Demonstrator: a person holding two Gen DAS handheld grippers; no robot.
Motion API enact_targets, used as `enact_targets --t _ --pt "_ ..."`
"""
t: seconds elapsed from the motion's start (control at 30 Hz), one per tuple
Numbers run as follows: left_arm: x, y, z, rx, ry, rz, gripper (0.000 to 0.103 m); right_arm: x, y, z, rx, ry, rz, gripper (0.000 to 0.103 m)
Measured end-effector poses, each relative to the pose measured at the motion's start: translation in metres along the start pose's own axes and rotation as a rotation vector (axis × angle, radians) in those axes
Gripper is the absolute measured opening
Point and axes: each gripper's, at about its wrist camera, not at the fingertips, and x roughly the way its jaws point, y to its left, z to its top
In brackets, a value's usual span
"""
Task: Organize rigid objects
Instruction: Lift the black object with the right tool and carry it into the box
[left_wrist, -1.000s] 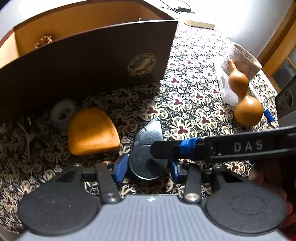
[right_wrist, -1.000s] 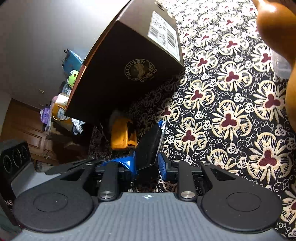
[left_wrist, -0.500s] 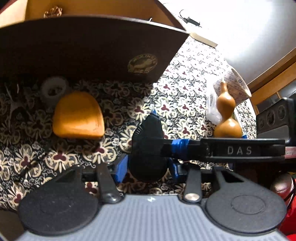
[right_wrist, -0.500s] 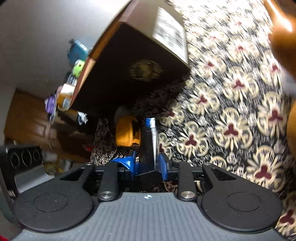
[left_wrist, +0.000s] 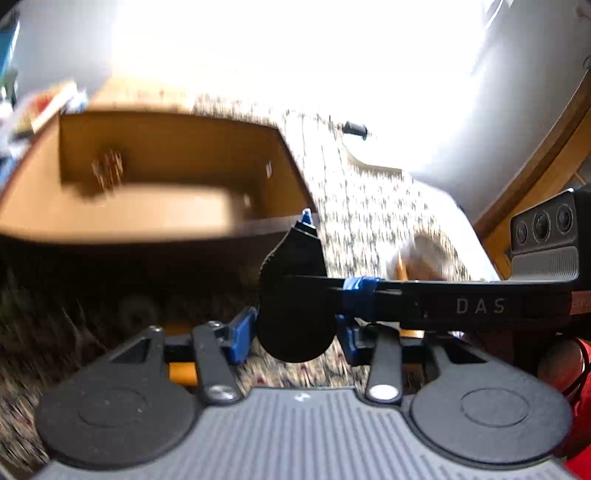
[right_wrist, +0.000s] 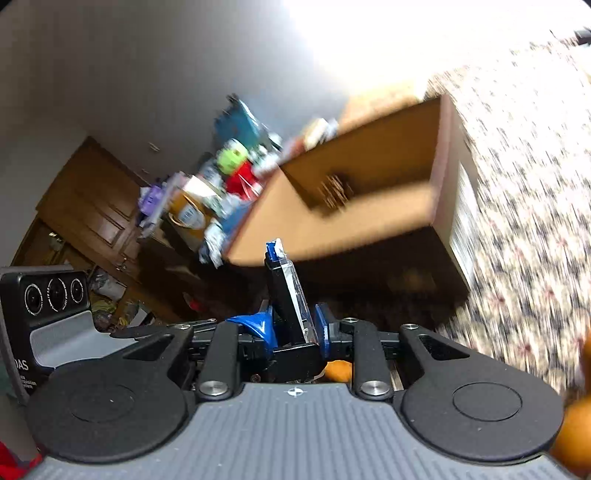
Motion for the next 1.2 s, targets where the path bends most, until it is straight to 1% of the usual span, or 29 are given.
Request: enact_targets --t 0.1,0.2,0.3,0.37,0.47,0.57,0.7,0.8,0.87,0.97,1.07,1.17,1.2 --pt "-0.011 0.008 0.022 0.026 -0.054 0.013 0.042 0.010 0.012 0.022 -0.048 -0.036 0.016 0.006" --pt "-0.015 0.023 0.044 0.038 -0.080 0.026 0.042 0.027 0.019 0.042 -0.072 -0.050 0.025 0.005" --pt "-0.014 0.046 0.063 0.028 -0.078 0.032 0.042 0.053 0.024 0.060 -0.067 -0.030 0.019 0.005" --pt "-0.011 0.063 0.074 0.025 -0.065 0.035 0.042 0.070 0.025 0.071 -0.052 0.000 0.010 0.005" --pt "0.000 0.091 0.089 0.015 -0.026 0.035 0.042 0.095 0.022 0.084 -0.032 0.052 -0.012 0.005" --pt "0.021 0.121 0.100 -0.003 0.036 0.038 0.042 0.124 0.012 0.094 0.020 0.118 -0.041 0.005" --pt "0.051 0.156 0.104 -0.038 0.129 0.044 0.042 0.169 -0.003 0.100 0.114 0.222 -0.091 0.005" --pt "0.069 0.178 0.106 -0.066 0.189 0.053 0.042 0.194 -0.020 0.103 0.212 0.291 -0.101 0.005" --pt "0.079 0.191 0.108 -0.082 0.221 0.061 0.042 0.208 -0.030 0.105 0.272 0.322 -0.101 0.005" --pt "0.090 0.205 0.111 -0.105 0.264 0.075 0.042 0.223 -0.040 0.106 0.329 0.359 -0.096 0.005" --pt "0.092 0.211 0.111 -0.103 0.291 0.087 0.042 0.235 -0.046 0.107 0.364 0.390 -0.084 0.004" --pt "0.089 0.212 0.108 -0.075 0.300 0.064 0.042 0.246 -0.049 0.109 0.383 0.406 -0.086 0.003" --pt "0.087 0.211 0.107 -0.066 0.295 0.053 0.044 0.249 -0.050 0.111 0.384 0.414 -0.094 0.003"
